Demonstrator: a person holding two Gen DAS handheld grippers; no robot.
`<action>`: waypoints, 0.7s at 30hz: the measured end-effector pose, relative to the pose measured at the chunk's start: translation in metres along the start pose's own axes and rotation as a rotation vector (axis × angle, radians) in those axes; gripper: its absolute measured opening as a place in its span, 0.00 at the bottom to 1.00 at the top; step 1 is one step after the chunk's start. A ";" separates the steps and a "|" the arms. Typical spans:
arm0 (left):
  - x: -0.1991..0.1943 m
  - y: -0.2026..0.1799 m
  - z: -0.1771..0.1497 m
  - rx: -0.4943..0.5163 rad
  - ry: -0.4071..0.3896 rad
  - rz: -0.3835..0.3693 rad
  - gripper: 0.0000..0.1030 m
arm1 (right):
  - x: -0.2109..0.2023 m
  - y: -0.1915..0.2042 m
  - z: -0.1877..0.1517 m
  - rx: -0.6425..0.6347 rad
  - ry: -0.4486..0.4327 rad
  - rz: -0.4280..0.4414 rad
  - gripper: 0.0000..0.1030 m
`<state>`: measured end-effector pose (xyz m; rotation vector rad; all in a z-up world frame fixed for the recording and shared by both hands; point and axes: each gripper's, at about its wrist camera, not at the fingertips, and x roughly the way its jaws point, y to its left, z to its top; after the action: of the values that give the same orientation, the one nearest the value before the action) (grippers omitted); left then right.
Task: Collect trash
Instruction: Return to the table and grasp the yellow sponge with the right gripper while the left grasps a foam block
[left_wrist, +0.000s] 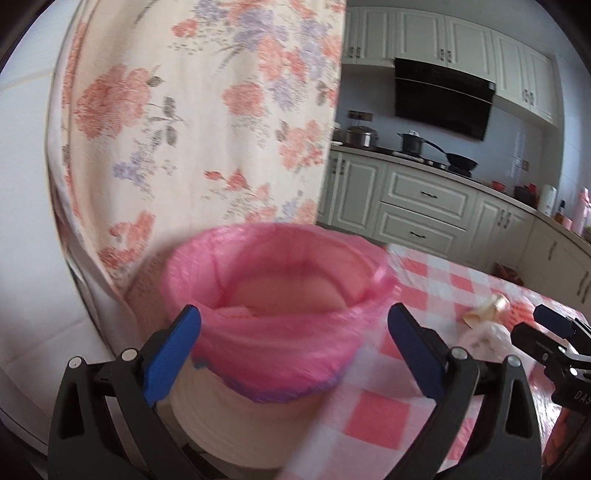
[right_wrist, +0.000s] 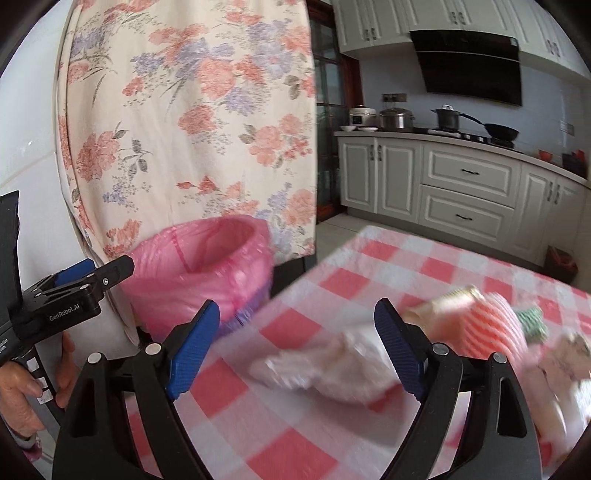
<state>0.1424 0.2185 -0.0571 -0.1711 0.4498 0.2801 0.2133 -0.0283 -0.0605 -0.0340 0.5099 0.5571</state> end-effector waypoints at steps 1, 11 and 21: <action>0.000 -0.007 -0.004 0.007 0.007 -0.009 0.95 | -0.007 -0.007 -0.006 0.006 0.003 -0.021 0.79; 0.002 -0.099 -0.046 0.096 0.083 -0.157 0.95 | -0.057 -0.073 -0.048 0.068 0.013 -0.194 0.79; 0.002 -0.182 -0.065 0.186 0.101 -0.268 0.95 | -0.098 -0.134 -0.074 0.153 0.007 -0.355 0.79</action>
<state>0.1728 0.0323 -0.0968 -0.0620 0.5444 -0.0339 0.1771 -0.2036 -0.0934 0.0198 0.5379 0.1704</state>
